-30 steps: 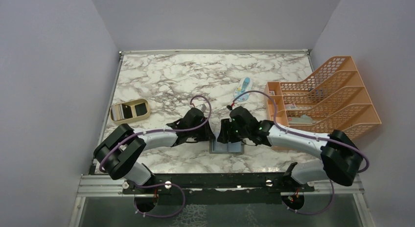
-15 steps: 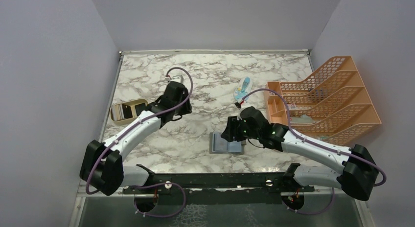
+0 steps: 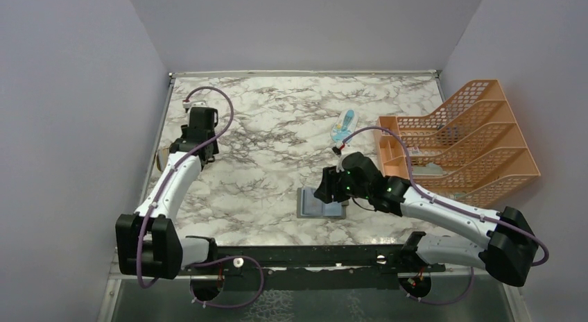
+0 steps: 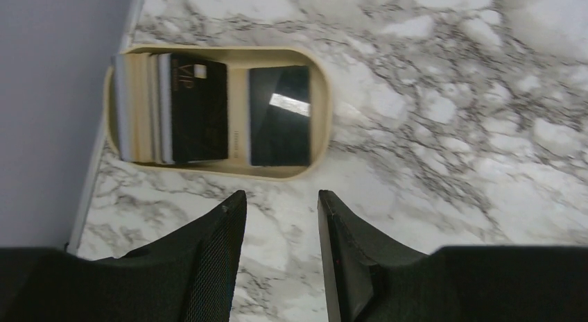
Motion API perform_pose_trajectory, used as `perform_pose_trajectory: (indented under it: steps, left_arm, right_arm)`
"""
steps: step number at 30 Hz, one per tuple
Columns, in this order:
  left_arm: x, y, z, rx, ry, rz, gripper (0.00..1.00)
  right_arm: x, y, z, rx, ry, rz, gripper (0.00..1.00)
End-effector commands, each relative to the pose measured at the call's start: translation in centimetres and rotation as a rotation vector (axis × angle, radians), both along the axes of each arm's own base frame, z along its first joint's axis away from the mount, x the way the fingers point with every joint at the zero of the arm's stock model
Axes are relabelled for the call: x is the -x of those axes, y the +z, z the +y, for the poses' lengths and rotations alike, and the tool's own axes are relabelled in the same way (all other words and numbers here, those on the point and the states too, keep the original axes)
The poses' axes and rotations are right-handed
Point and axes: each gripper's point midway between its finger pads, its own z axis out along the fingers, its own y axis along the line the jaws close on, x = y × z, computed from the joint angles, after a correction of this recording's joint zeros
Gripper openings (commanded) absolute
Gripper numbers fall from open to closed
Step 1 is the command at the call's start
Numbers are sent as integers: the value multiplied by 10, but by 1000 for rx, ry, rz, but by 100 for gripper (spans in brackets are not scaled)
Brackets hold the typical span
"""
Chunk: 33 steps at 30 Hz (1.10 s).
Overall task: Put the credit cards into the card holder
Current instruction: Pick up the credit card from the storage box.
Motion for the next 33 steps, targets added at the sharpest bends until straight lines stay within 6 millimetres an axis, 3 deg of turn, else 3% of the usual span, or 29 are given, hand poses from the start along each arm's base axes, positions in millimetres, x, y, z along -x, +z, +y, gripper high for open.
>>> perform_pose_trajectory:
  steps: [1,5,16,33]
  left_arm:
    - [-4,13,60,-102,111,0,45]
    - [-10,3,81,-48,132,9,45]
    - [-4,-30,130,-137,234,145,49]
    - [-24,-61,144,-180,225,259,48]
  right_arm:
    - [3,11,5,-36,47,-38,50]
    - [6,11,8,-52,70,-36,50]
    - [5,19,14,-48,114,-60,50]
    - [-2,16,13,-27,91,-65,50]
